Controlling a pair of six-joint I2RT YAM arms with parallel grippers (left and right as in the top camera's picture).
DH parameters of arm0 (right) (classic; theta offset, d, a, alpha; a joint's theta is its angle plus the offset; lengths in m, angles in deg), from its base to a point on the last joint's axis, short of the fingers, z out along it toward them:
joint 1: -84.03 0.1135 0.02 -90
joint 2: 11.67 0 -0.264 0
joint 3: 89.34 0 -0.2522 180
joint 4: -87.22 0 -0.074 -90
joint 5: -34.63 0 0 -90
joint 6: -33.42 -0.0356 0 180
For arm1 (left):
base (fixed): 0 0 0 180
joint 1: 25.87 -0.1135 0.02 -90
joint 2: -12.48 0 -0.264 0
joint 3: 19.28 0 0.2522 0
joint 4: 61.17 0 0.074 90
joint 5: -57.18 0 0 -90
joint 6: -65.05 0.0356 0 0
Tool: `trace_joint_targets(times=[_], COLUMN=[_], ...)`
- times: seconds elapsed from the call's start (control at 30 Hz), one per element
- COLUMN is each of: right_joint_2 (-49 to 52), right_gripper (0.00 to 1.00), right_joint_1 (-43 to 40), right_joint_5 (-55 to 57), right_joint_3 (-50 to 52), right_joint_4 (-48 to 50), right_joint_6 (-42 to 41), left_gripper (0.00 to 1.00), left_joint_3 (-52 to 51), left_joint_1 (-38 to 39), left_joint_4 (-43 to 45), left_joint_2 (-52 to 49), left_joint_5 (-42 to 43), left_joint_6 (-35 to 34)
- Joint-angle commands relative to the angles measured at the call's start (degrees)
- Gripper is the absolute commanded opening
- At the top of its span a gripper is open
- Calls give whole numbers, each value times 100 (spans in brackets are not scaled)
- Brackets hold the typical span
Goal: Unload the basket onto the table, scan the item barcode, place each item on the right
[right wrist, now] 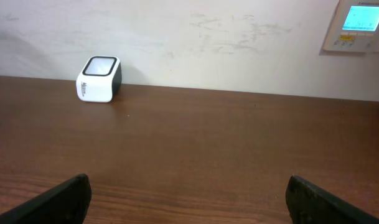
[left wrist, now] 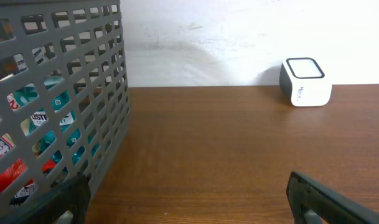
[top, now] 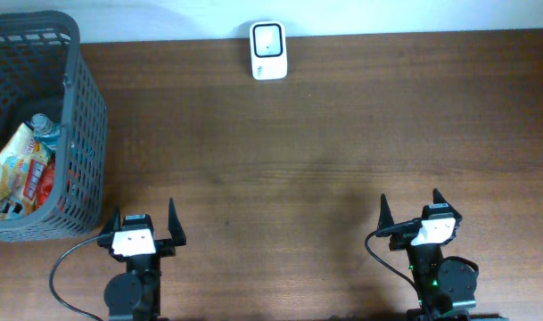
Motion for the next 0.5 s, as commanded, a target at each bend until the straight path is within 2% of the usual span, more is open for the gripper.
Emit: trace_joint_targets(times=[0.0, 0.07, 0.13, 0.27, 0.3, 0.33, 0.4, 0.43, 0.47], right_joint_2=[-37, -37, -37, -37, -37, -37, -37, -37, -37], right_gripper=[98, 98, 98, 98, 99, 98, 98, 98, 98], right_joint_1=[-44, -44, -44, -44, -44, -44, -44, -44, -44], right_joint_5=[50, 50, 50, 50, 50, 50, 50, 50, 50], right_joint_3=[52, 52, 52, 52, 52, 52, 52, 52, 52], right_joint_4=[-17, -17, -17, -17, -17, -17, -17, -17, -17], right_joint_6=[37, 37, 37, 37, 37, 37, 37, 37, 37], left_gripper=[99, 99, 99, 99, 99, 99, 99, 99, 99], left_joint_3=[-35, -31, -31, -31, -15, 46, 592, 1080, 1759], left_joint_1=[-24, -24, -24, -24, -24, -24, -26, -26, -26], left_joint_4=[31, 122, 927, 3427, 4328, 4697, 4581, 4081, 3390], left_joint_2=[46, 46, 46, 46, 46, 46, 2, -157, -507], left_joint_5=[15, 1123, 1932, 3397, 3515, 3460, 3139, 2833, 2426], left_joint_6=[-63, -433, -433, -433, -433, -433, -428, -326, 170])
